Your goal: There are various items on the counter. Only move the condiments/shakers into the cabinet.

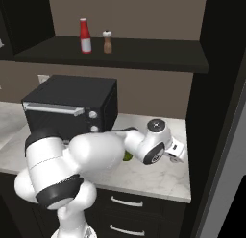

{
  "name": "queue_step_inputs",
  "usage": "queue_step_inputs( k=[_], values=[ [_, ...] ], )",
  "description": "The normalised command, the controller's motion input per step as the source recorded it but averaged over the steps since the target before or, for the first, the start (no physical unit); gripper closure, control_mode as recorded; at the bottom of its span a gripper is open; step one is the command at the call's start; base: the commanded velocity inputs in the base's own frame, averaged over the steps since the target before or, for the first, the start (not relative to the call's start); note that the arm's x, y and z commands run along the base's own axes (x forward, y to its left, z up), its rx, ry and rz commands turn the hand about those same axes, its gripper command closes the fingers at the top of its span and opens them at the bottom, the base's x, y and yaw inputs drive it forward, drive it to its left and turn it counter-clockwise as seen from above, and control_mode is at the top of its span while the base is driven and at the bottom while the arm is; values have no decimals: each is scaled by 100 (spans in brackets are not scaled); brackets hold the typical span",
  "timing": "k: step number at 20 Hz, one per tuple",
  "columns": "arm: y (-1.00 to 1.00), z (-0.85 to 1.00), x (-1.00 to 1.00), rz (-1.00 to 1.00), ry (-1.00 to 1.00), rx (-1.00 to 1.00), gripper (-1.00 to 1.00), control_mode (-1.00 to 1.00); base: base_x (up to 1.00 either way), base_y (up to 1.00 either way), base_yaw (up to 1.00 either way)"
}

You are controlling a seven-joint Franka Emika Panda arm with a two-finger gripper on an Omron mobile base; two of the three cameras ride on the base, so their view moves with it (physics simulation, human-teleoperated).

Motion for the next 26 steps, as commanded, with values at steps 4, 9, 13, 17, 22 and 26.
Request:
queue_step_inputs(
  k=[4,9,13,17,22,26],
  values=[
    [-26,-15,23,0,0,0,-100,-100,0,0,0],
    [-22,-14,25,0,-1,2,-100,-100,0,0,0],
    [-22,-11,24,0,-3,0,-100,-100,0,0,0],
    [-20,-11,25,0,-4,0,-100,-100,0,0,0],
    [-15,-14,23,0,-4,3,-100,-100,0,0,0],
    [-4,-13,18,0,-3,4,-100,-100,0,0,0]
  ],
)
